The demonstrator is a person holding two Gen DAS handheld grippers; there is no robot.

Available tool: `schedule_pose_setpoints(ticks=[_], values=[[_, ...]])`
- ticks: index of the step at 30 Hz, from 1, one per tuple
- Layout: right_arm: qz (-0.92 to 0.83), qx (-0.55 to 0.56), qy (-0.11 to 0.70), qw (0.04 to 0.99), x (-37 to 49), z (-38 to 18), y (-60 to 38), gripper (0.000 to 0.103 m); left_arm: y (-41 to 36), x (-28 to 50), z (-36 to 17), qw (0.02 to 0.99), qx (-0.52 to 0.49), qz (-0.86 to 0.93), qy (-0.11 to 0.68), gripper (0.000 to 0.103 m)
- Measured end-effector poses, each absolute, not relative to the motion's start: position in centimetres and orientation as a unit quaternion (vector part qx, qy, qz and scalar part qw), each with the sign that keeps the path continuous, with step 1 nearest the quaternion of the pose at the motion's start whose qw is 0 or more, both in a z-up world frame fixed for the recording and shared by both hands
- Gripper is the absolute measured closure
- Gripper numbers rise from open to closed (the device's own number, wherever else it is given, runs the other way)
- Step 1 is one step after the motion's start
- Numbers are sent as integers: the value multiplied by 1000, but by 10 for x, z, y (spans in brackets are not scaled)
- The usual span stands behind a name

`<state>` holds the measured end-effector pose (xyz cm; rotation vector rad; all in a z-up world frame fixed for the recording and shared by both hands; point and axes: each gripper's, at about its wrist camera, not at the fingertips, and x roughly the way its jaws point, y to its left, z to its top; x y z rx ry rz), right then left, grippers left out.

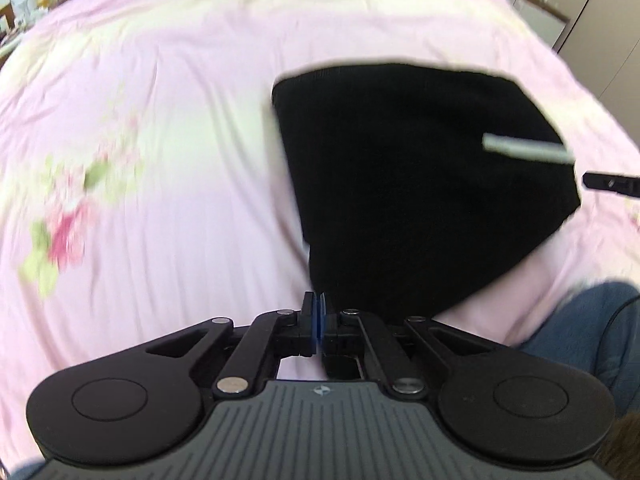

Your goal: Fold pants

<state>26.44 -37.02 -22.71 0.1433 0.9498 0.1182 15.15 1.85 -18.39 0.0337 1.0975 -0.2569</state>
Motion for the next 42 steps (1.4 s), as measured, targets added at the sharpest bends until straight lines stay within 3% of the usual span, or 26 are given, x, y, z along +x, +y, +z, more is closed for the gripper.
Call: schedule_pose_setpoints(ticks=[10,18,19,22,23,25,30,33,36,38,42], values=[[75,49,416,905,367,-210,-341,81,-9,256,-163,885,-4,-124,449,101],[40,38,483,874,422,-267,-353,84,-50,324,-212,869,30,-160,467,101],[40,50,491,869,427,-276,-359,82,-56,324,-220,872,41,-156,462,101],[32,86,503,859,431,-295,-381,49,-68,331,-237,870,74,-133,470,99],[34,121,508,852,431,-302,-393,45,-71,335,-243,867,79,-128,475,99],[43,175,514,838,432,-311,-408,44,-79,341,-248,864,99,-121,480,99],[47,125,510,850,438,-301,-396,41,-67,334,-230,874,75,-127,464,99],[67,152,508,845,432,-291,-406,42,-42,317,-209,883,26,-125,452,89],[92,166,505,842,420,-278,-416,40,-16,299,-194,880,-28,-129,457,68],[114,168,510,836,411,-273,-420,25,-3,292,-191,869,-58,-141,471,44],[151,181,533,812,400,-278,-429,20,17,281,-197,851,-86,-156,493,26]])
